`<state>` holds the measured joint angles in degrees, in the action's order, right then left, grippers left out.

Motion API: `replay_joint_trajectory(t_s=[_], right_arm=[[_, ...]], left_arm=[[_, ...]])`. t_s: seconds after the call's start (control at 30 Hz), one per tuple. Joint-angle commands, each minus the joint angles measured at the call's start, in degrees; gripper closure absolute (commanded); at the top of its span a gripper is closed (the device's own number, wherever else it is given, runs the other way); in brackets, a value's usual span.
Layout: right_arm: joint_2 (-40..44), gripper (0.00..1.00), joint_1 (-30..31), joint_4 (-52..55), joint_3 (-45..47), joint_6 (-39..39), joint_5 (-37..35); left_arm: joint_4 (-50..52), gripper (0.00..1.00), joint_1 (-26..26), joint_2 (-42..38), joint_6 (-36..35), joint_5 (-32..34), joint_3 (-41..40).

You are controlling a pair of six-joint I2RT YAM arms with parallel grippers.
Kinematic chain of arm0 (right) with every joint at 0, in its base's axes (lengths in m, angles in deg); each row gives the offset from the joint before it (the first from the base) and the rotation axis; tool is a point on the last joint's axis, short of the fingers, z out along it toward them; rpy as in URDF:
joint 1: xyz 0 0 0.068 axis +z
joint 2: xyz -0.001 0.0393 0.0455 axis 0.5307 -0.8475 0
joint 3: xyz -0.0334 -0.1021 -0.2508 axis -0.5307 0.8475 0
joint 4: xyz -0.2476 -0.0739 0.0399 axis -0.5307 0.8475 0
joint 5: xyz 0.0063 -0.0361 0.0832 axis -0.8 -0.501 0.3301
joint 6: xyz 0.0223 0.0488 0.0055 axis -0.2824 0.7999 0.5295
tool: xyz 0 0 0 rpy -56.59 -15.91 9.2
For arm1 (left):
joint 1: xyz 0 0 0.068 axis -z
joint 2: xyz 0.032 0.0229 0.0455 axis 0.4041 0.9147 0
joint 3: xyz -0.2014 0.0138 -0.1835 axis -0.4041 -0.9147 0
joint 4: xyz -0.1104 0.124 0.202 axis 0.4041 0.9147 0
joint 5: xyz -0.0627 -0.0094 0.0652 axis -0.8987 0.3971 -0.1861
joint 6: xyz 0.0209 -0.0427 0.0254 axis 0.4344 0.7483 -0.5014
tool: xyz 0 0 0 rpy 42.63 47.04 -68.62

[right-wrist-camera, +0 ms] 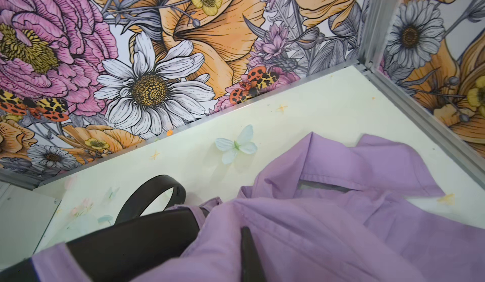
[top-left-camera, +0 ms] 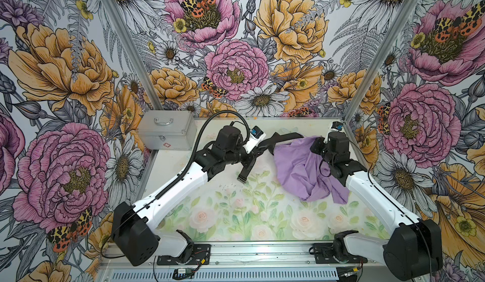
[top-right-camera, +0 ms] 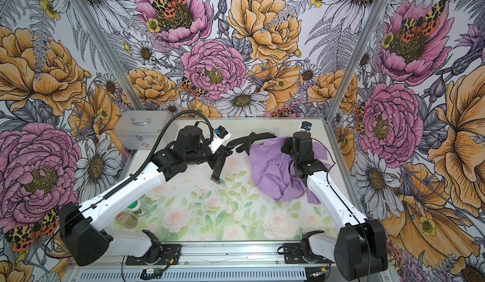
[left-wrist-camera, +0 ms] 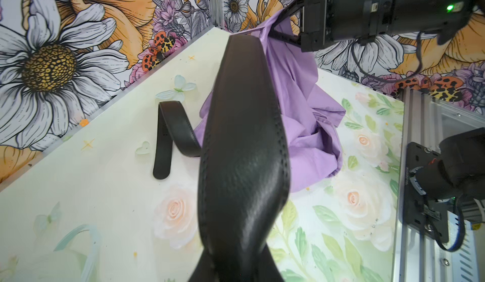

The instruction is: Remove the belt from the trousers

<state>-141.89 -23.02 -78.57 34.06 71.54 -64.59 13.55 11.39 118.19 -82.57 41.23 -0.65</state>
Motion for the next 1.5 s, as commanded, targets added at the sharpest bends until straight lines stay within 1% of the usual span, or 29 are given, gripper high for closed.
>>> replay_joint_trajectory(t_s=[0.0,0.07,0.13,0.2,0.3,0.33,0.37,0.43,0.47,0.5,0.57,0.63,0.67,0.7,0.77,0.83,0.9,0.97,1.03,1.07,1.13,1.23,1.3,1.33,1.47], right_arm=[[-1.2,1.0,-4.2,-2.2,-2.3,2.3,-5.0],[-2.0,1.0,-5.3,-2.3,-2.5,3.0,-2.9],[-2.7,1.0,-5.5,-3.0,-2.4,3.1,-0.3],[-3.3,1.0,-5.5,-5.3,-1.8,3.5,3.9],[-4.3,1.0,-4.9,-8.0,-0.9,5.3,9.4],[-4.6,1.0,-4.3,-8.3,-0.8,5.3,10.6],[-4.6,1.0,-3.4,-8.6,-0.5,5.2,10.8],[-4.2,1.0,-1.9,-10.1,0.5,4.4,10.8],[-3.8,1.0,-1.1,-10.8,0.9,3.6,10.4],[-3.6,1.0,-0.5,-11.0,1.1,3.0,10.1],[-3.1,1.0,0.5,-10.8,0.9,1.3,9.4],[-3.1,1.0,1.0,-10.4,0.3,0.1,9.5],[-3.1,1.0,1.3,-10.1,0.0,-0.4,9.7],[-3.2,1.0,1.5,-10.1,-0.2,-0.8,10.0],[-3.3,1.0,2.1,-10.0,-0.6,-2.0,10.6],[-3.1,1.0,2.7,-9.6,-0.8,-2.8,11.1],[-2.5,1.0,3.3,-9.0,-0.7,-3.4,11.7],[-1.6,1.0,3.8,-8.1,-0.6,-3.8,12.2],[-0.6,1.0,4.2,-7.2,-0.4,-3.8,12.6],[0.0,1.0,4.5,-7.0,-0.2,-3.9,13.0],[1.2,1.0,4.7,-6.8,0.4,-3.9,13.6],[2.9,1.0,5.2,-6.3,1.3,-3.9,14.3],[4.3,1.0,5.5,-6.2,2.3,-3.9,14.3],[4.9,1.0,5.7,-6.0,2.7,-4.2,14.3],[6.2,1.0,5.8,-4.2,3.7,-5.5,13.8]], left_arm=[[0.6,1.0,-7.8,-7.4,2.1,0.5,-4.1],[0.6,1.0,-14.0,-8.7,4.9,2.5,-6.2],[0.5,1.0,-18.6,-7.5,6.7,1.6,-7.0],[0.5,1.0,-20.7,-4.6,7.3,2.2,-6.7],[0.5,1.0,-21.2,2.0,6.0,4.9,-5.1],[0.5,0.94,-21.1,4.7,5.8,4.9,-4.3],[0.5,0.81,-20.7,7.4,5.9,4.8,-3.1],[0.6,0.63,-18.6,10.7,5.2,2.7,-1.4],[0.5,0.54,-16.5,11.2,3.1,2.5,-0.8],[0.5,0.45,-14.0,11.2,0.3,3.9,-0.3],[0.5,0.26,-7.3,10.4,-7.7,8.6,0.7],[0.5,0.13,-2.3,9.9,-12.8,12.6,2.5],[0.5,0.08,-0.4,10.1,-14.3,13.2,4.0],[0.6,0.05,0.6,10.5,-15.0,12.2,5.4],[0.6,0.04,1.8,12.5,-15.2,8.2,9.3],[0.5,0.05,2.7,15.9,-15.3,7.5,13.7],[0.8,0.07,4.1,20.1,-17.7,10.6,18.2],[1.9,0.09,5.4,24.9,-21.6,14.1,23.4],[3.9,0.1,6.2,29.5,-24.5,16.2,28.7],[4.9,0.11,6.6,33.6,-25.8,17.2,31.7],[5.5,0.11,7.7,37.9,-28.5,19.0,36.0],[5.4,0.13,10.0,44.4,-32.1,26.2,43.5],[5.5,0.18,10.9,48.8,-33.0,32.1,49.6],[5.5,0.22,11.2,50.8,-33.5,33.8,52.0],[5.5,0.42,11.8,56.2,-34.2,35.7,59.9]])
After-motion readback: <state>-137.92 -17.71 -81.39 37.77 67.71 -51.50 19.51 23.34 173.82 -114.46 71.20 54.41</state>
